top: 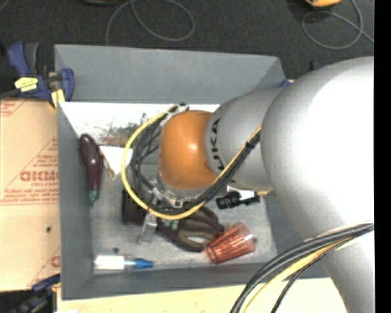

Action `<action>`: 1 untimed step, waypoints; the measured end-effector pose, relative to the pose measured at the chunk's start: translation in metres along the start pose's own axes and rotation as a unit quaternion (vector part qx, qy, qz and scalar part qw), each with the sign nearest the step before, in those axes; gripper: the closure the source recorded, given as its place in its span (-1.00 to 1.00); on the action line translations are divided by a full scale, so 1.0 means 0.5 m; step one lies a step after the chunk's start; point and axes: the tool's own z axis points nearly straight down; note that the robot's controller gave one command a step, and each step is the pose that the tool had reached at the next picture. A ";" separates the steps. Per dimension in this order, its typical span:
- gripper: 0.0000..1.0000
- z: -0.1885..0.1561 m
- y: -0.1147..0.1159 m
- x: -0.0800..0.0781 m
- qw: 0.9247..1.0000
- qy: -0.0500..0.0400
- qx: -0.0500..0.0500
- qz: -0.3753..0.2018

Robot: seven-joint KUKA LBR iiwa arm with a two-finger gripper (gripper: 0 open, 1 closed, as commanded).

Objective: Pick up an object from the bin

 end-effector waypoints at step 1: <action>-1.00 0.001 0.003 -0.005 1.000 -0.002 0.000 -0.029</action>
Offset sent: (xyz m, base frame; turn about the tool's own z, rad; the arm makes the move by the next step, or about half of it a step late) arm 0.0000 0.0000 0.0000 0.0000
